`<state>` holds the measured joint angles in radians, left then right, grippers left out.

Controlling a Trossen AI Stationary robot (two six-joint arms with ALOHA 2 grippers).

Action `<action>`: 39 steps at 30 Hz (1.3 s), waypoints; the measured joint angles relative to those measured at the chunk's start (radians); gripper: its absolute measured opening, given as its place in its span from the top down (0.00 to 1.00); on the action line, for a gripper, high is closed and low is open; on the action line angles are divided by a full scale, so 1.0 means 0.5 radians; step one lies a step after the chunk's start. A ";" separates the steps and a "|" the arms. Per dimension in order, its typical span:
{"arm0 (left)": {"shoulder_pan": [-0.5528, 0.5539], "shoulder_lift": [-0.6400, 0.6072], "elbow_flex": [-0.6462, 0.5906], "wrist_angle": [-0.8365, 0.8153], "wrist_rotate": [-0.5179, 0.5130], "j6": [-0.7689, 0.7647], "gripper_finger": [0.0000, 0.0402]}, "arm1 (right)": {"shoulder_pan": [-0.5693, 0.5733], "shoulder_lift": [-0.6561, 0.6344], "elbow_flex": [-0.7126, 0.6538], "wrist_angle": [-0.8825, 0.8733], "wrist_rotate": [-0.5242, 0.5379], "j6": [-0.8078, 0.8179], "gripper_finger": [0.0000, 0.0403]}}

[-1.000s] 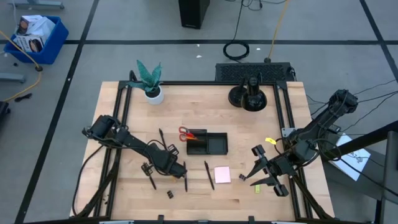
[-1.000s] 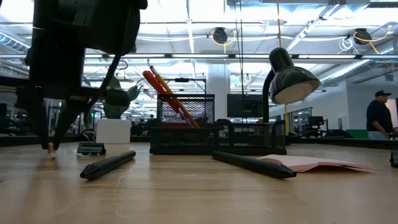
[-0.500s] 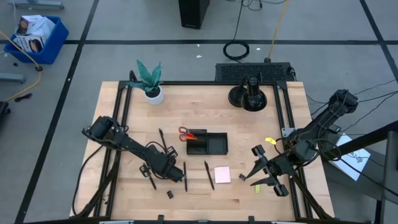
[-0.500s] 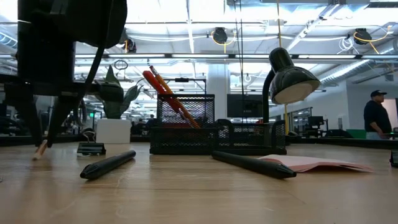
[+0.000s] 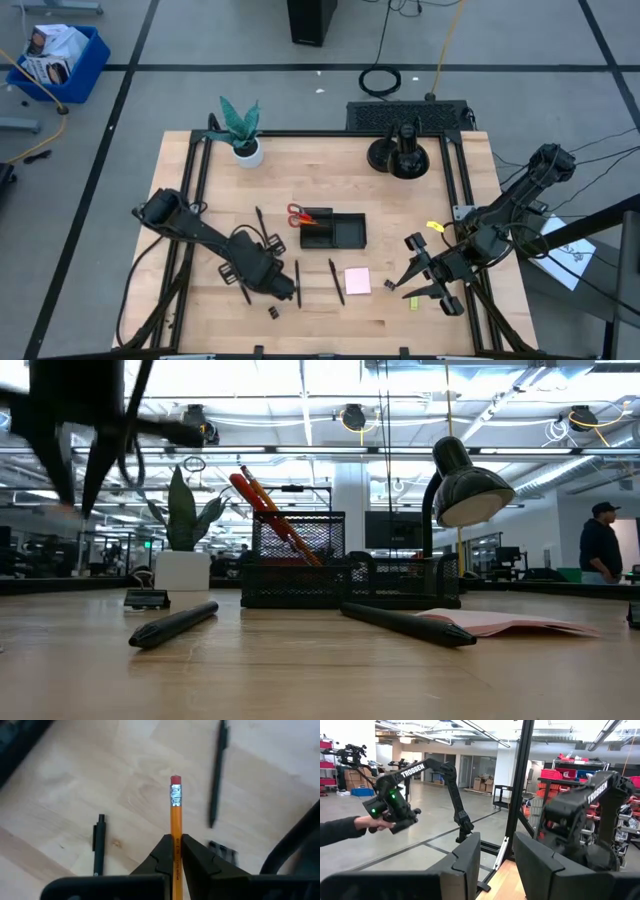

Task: Pick and place office supplies into organizer
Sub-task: Put the orange pencil into the desk organizer

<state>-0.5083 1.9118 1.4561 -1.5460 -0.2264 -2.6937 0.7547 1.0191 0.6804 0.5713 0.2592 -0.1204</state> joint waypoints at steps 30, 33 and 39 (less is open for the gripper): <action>-0.181 -0.053 0.161 -0.050 -0.869 -0.012 0.94 | 0.000 -0.001 0.000 0.000 0.002 0.005 0.72; -0.198 -0.053 0.193 -0.051 -0.961 -0.002 0.94 | -0.001 -0.001 0.000 0.000 0.002 0.004 0.72; -0.222 -0.053 0.285 -0.048 -1.214 0.081 0.94 | -0.001 -0.001 0.000 -0.001 0.003 0.001 0.72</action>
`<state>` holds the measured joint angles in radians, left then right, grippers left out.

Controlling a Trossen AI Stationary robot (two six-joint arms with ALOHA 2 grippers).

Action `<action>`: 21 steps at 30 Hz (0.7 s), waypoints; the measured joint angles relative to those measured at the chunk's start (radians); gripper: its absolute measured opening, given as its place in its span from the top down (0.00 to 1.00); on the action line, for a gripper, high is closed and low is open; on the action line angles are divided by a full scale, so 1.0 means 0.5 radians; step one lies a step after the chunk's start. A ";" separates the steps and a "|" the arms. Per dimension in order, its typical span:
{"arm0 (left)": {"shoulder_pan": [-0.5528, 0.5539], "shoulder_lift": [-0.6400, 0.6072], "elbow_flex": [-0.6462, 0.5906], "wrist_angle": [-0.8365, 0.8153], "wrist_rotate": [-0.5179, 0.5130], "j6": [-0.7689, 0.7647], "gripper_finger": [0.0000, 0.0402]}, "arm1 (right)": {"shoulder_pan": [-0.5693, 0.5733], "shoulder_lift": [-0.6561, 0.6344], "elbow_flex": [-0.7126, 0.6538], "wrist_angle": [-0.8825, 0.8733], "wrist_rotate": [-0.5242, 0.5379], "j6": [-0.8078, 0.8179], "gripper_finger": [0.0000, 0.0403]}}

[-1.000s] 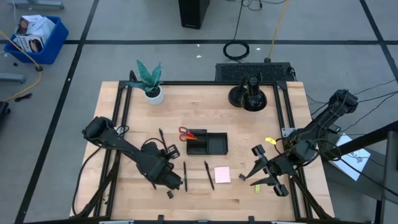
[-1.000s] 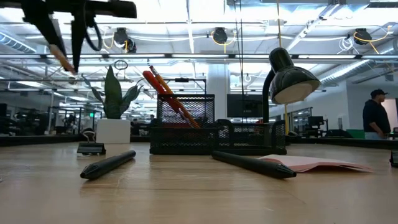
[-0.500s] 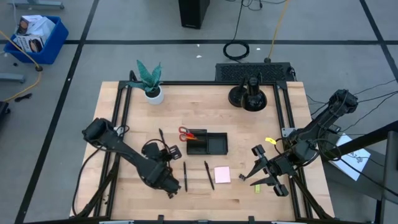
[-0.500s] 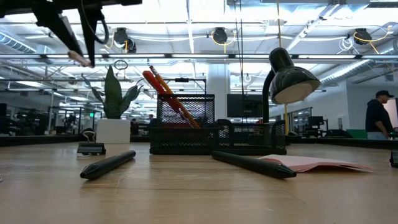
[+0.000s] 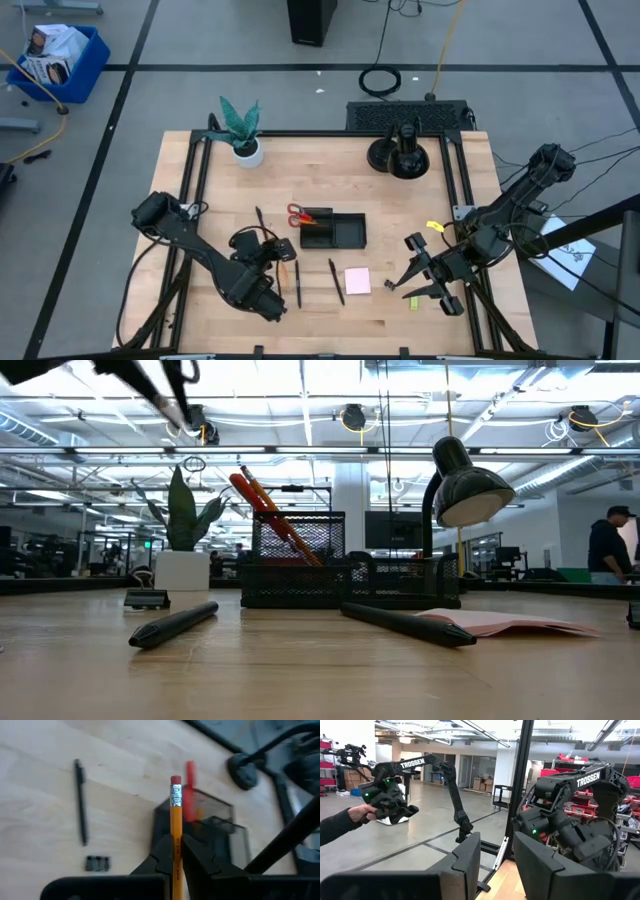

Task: Pick and place office supplies into organizer
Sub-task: Put the orange pencil into the desk organizer

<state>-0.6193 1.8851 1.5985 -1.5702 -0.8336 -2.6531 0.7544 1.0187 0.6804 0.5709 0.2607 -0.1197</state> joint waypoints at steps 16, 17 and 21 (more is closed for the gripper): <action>0.007 0.001 0.385 -0.001 -0.673 0.538 0.94 | 0.000 0.000 0.000 0.000 0.000 -0.001 0.72; 0.007 0.002 0.411 -0.001 -0.720 0.585 0.94 | 0.000 0.000 0.000 0.000 0.000 -0.001 0.72; 0.017 0.002 0.511 0.001 -0.885 0.777 0.93 | 0.000 0.000 0.000 0.000 0.000 -0.001 0.72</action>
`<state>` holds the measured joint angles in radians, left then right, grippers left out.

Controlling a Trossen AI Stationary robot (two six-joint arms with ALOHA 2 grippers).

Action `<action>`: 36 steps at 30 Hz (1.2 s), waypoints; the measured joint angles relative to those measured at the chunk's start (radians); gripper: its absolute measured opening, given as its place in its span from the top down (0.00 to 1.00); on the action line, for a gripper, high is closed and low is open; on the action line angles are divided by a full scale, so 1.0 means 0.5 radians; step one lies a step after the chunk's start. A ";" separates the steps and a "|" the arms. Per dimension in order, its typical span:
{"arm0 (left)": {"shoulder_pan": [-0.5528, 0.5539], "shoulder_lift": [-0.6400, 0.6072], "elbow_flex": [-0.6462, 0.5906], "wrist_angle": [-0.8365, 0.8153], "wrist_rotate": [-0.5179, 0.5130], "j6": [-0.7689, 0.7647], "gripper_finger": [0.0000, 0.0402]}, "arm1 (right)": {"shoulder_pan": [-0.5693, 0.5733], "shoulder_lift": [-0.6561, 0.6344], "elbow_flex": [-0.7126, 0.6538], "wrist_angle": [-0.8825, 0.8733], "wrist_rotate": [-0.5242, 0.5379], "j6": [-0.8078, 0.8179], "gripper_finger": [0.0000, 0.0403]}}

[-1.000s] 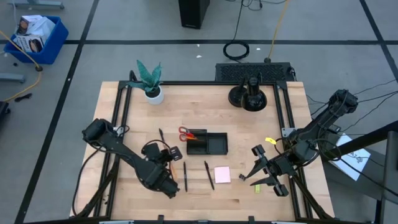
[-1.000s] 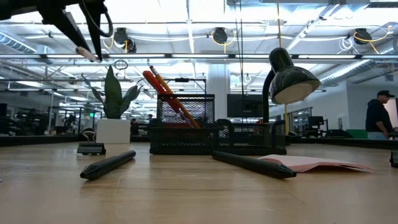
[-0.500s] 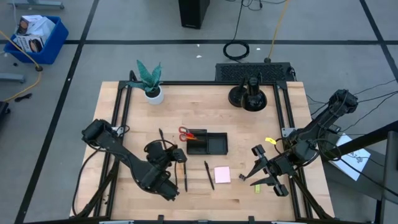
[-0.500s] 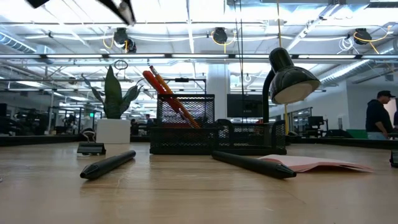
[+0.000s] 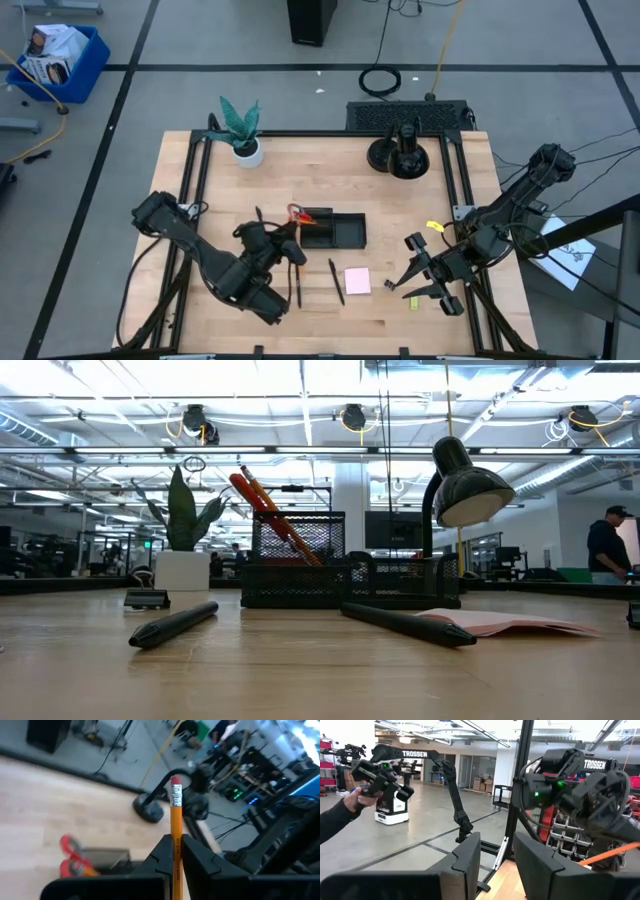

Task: Pick and place office supplies into organizer
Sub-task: Put the orange pencil into the desk organizer

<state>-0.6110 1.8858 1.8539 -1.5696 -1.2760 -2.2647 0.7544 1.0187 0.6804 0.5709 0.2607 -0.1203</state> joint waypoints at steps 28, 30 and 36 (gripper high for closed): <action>0.312 0.000 0.414 0.015 -0.258 1.067 0.93 | 0.000 0.000 0.000 0.000 0.001 -0.128 0.72; 0.323 0.000 0.414 0.016 -0.285 1.089 0.93 | 0.000 0.000 0.000 0.000 0.001 -0.136 0.72; 0.328 0.000 0.414 0.023 -0.374 1.164 0.93 | 0.000 0.000 0.000 -0.001 0.011 -0.162 0.72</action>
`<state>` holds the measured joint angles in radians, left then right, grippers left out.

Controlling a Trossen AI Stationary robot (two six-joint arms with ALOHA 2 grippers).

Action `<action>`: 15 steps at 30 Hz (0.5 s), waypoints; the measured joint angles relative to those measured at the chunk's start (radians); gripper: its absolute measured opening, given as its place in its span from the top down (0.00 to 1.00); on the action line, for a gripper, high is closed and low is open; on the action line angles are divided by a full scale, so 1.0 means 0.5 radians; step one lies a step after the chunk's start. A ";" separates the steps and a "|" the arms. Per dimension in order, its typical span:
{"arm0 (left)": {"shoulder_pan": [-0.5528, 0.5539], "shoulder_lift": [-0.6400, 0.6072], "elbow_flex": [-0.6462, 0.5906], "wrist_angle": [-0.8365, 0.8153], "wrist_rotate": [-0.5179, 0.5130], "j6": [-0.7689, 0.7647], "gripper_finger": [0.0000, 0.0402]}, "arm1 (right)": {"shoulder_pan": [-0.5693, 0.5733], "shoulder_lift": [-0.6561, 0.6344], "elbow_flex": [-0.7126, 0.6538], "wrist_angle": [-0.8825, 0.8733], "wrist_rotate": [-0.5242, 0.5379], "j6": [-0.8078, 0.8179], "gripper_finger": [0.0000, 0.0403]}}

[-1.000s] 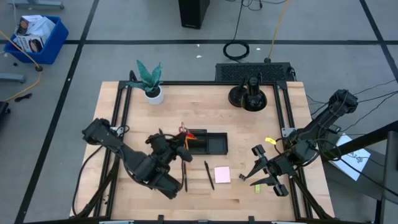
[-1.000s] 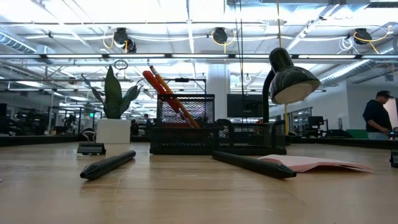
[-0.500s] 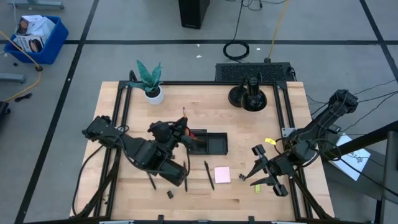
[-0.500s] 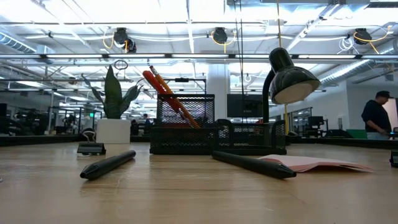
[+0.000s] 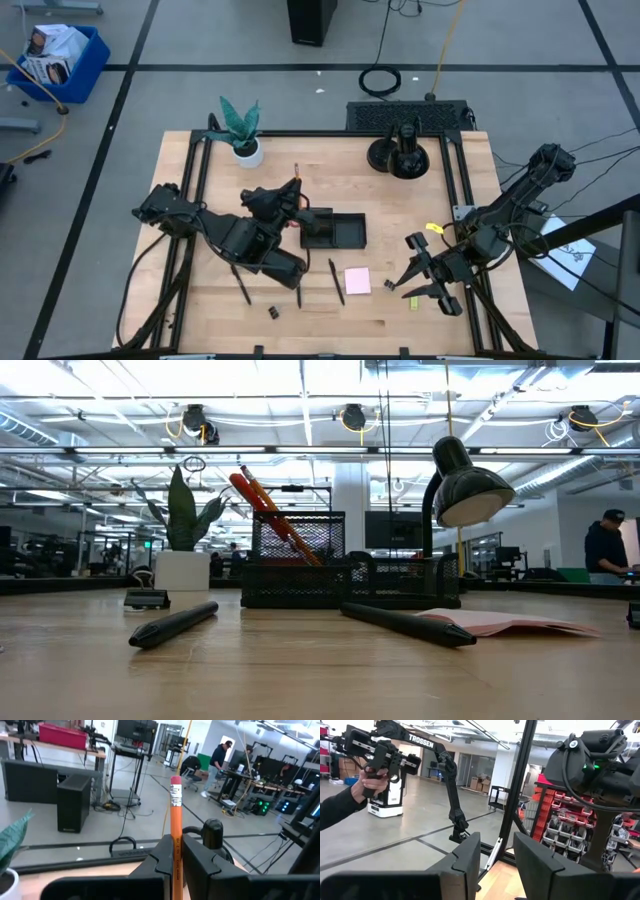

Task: Pick and place office supplies into organizer
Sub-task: Put the orange pencil into the desk organizer

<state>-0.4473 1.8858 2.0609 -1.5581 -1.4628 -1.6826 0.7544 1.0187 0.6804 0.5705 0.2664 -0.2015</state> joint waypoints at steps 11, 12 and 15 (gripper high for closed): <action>0.000 0.000 -0.014 0.146 -0.101 0.229 0.93 | 0.000 0.000 0.000 -0.021 0.004 -0.010 0.72; 0.000 0.000 -0.024 0.167 -0.104 0.265 0.93 | 0.000 0.000 0.000 -0.028 0.004 -0.010 0.72; 0.000 0.000 -0.076 0.275 -0.138 0.387 0.93 | 0.000 0.000 0.000 -0.053 0.005 -0.010 0.72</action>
<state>-0.4473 1.8858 2.0231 -1.4205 -1.5318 -1.4890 0.7544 1.0187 0.6804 0.5441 0.2687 -0.2064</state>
